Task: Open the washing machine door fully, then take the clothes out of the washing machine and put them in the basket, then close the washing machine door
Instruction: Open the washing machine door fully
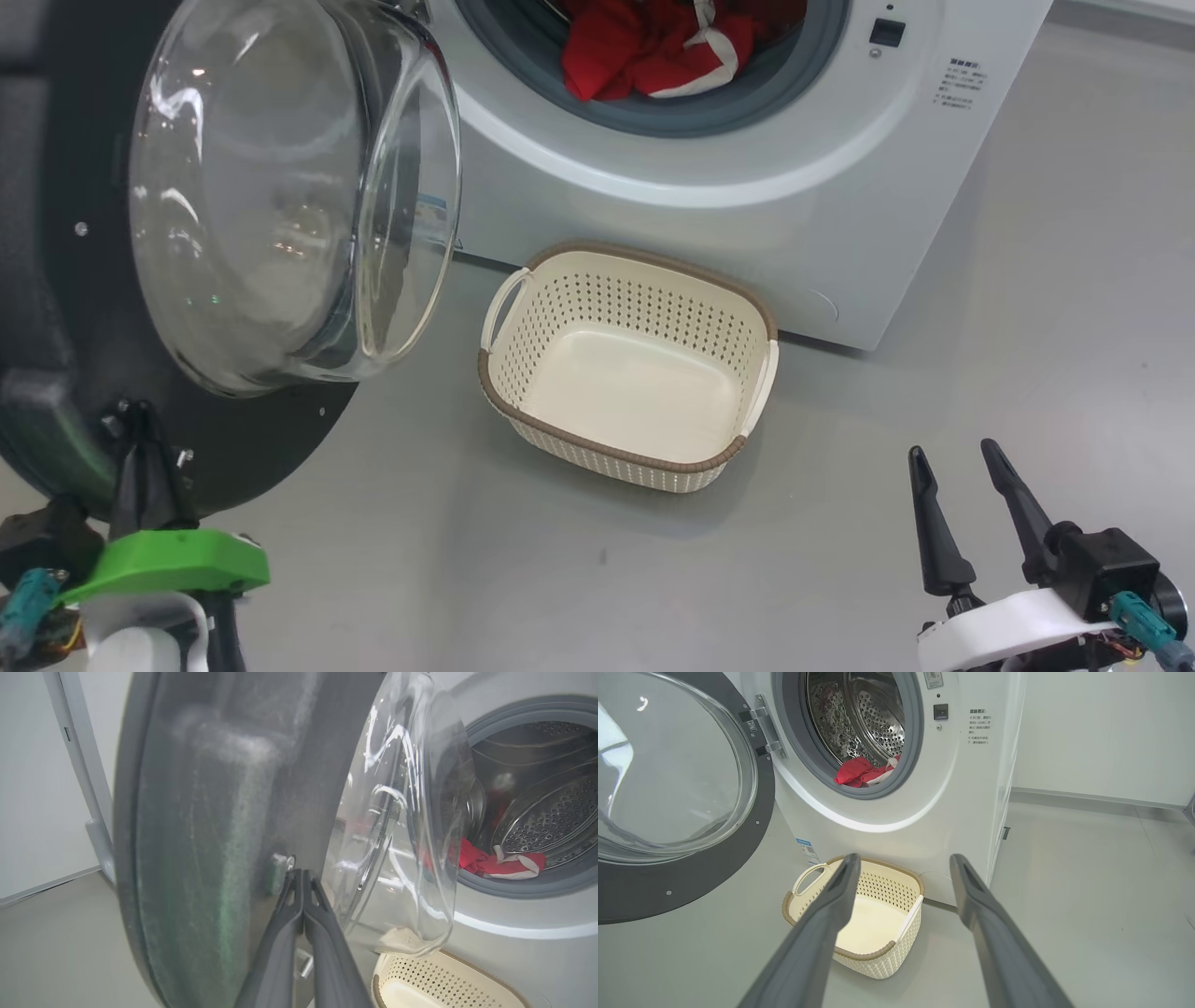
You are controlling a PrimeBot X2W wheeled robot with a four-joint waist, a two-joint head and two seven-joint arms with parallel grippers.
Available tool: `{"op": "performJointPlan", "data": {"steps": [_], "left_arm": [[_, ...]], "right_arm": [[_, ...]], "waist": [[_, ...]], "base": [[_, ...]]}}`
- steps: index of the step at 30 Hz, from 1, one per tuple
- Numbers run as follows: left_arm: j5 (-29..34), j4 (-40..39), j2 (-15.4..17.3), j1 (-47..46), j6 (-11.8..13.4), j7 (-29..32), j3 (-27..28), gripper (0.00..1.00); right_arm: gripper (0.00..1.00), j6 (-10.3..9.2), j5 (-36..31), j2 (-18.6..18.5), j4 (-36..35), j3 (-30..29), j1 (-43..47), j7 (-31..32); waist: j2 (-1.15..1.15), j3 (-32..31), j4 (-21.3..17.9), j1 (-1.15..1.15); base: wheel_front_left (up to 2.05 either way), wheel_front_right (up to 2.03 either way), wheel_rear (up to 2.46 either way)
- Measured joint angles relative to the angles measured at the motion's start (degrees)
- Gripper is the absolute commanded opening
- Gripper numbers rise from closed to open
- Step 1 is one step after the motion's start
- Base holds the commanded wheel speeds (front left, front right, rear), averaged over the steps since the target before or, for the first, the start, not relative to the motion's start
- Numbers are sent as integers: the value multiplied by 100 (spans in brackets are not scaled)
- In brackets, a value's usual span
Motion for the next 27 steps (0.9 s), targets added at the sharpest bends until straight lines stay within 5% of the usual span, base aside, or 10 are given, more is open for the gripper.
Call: {"op": "performJointPlan", "data": {"steps": [27], "left_arm": [[-430,634,712,-1168,1,-18,1436,0]], "right_arm": [[100,-4,-265,-519,-469,-213,-518,370]], "waist": [[0,1268,14,0]], "base": [[0,0,0]]}}
